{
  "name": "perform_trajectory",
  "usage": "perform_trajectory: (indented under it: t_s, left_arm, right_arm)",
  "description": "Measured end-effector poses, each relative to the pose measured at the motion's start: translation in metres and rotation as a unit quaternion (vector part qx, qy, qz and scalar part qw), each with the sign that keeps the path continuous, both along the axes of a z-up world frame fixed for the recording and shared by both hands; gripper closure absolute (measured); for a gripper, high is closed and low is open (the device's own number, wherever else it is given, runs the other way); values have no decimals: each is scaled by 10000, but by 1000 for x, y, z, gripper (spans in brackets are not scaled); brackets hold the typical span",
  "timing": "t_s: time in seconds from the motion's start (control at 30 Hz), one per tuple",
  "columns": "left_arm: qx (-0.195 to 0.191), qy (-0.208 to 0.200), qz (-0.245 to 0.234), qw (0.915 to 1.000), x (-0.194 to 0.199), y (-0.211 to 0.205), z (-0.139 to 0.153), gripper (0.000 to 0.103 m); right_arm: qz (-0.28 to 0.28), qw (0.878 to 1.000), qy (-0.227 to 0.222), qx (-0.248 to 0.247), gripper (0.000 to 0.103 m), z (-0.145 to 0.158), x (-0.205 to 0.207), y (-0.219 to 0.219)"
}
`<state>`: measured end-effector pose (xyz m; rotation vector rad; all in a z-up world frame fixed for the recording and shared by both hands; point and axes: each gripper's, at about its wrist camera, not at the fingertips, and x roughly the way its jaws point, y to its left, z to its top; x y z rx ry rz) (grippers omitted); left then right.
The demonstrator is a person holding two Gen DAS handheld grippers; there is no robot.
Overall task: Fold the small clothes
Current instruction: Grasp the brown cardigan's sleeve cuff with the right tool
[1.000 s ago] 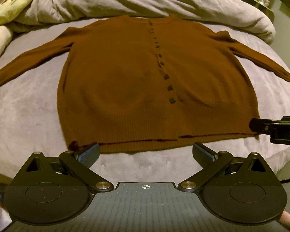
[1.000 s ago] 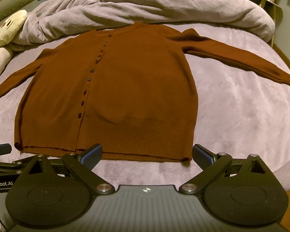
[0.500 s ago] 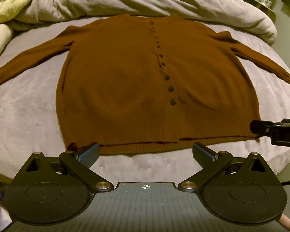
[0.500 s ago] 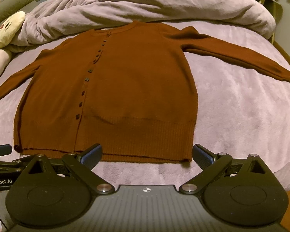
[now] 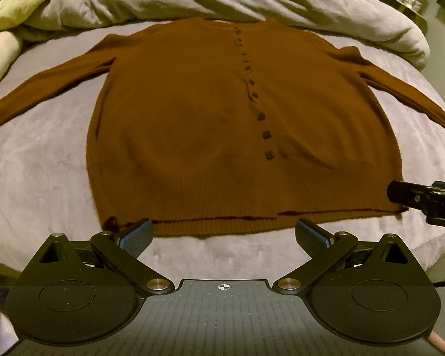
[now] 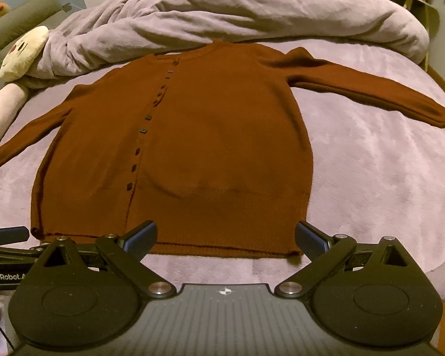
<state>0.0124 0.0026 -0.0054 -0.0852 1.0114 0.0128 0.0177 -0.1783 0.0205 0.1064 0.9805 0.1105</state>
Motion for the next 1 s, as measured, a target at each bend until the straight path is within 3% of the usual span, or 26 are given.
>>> perform_trajectory:
  t_s: [0.23,0.3,0.4,0.5,0.63,0.77,0.8,0.87,0.93,1.0]
  left_arm:
    - [184,-18,56,9998,13,1,-1,0]
    - [235,-49,96,9997,20,2,0,0]
    - [303,-135,232,9992,38,6,1,0]
    - [281,-219,334,9988,63,7,2,0]
    - [437,-382,411,9975,99,0,-4,0]
    - [746,-314,345,9961,123,-13,-22,0]
    - [792,-286,335,9959,126,-15,-27,0]
    - [874,-206,392,9952,130,-17,-37,0]
    - [883,-40,464,9950,135,-16,-47,0]
    - [783,32,538,9955,137,-13,-54,0]
  right_arm:
    - [20,9981,-533,294,4,-12,3,-29]
    - [-340,9962,-536,591,4,-16,13,-58]
    - [-1260,9841,-581,1109,4,-20,33,-118]
    - [-2283,9554,-860,1662,4,-27,49,-187]
    - [-3382,8968,-1390,2489,5,-39,69,-280]
    - [-4223,8455,-1521,2891,29,-58,89,-352]
    - [-4387,8362,-1483,2936,39,-63,94,-366]
    - [-4639,8207,-1429,3013,50,-74,101,-385]
    - [-4860,8049,-1386,3110,51,-84,107,-399]
    - [-5015,7923,-1444,3161,61,-94,107,-408]
